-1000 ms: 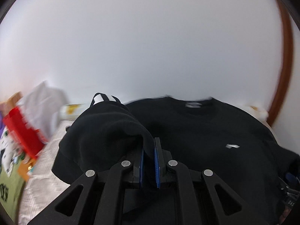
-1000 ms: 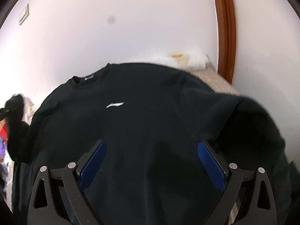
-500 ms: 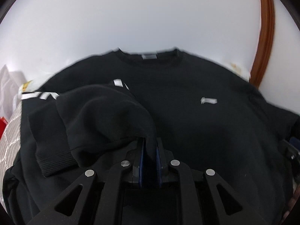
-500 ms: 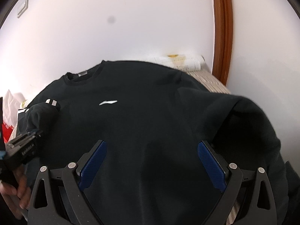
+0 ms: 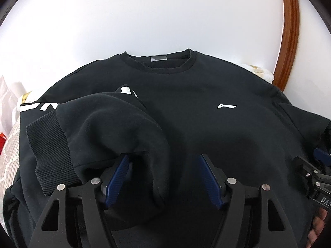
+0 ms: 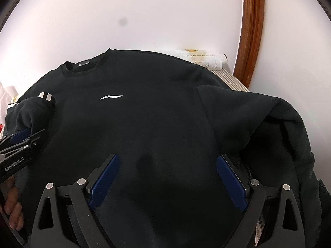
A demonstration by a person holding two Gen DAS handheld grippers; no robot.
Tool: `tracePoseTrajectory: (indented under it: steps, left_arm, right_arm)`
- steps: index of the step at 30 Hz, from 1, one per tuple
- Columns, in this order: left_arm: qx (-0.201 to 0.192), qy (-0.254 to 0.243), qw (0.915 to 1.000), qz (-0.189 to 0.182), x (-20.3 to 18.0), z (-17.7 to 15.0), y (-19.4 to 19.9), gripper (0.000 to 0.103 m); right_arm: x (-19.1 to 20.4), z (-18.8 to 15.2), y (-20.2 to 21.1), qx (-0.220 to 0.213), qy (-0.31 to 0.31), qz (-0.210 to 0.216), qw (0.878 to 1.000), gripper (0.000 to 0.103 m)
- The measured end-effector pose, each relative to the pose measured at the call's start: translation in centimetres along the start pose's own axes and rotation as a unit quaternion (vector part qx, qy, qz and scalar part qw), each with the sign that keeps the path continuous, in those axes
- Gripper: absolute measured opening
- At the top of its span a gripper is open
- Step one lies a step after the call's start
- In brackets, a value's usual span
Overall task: Fold small clothes
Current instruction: 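Grasp the sleeve cuff with the left tool and fold it across the sweatshirt body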
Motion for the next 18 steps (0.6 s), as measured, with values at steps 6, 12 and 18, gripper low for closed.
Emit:
tracePoseTrajectory:
  steps: [6,12,18]
  left_arm:
    - [0.000,-0.006,0.9999,0.013,-0.2,0.0,-0.1,0.067]
    - [0.001,-0.014,0.9999,0.008,-0.5,-0.2,0.0,0.067]
    - [0.010,-0.008,0.9998,-0.014,-0.2,-0.8,0.9,0.067]
  right_arm:
    - [0.2,0.0,0.2,-0.009,0.005,-0.004,1.000,0.094]
    - [0.2,0.2,0.5,-0.017,0.007,-0.003,1.000,0.094]
    - [1.0,0.2,1.5,-0.034,0.020,0.020,0.999,0.082]
Point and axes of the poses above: each gripper's, at about its wrist camera, not at the fingertips, and y roughly against the way its jaws point, x to its left, z to its top, the point moved 5 cm from there along -y, roughly the way its jaws point, and after that the axes turned 3 degrees about x, right-handed, at the moved point
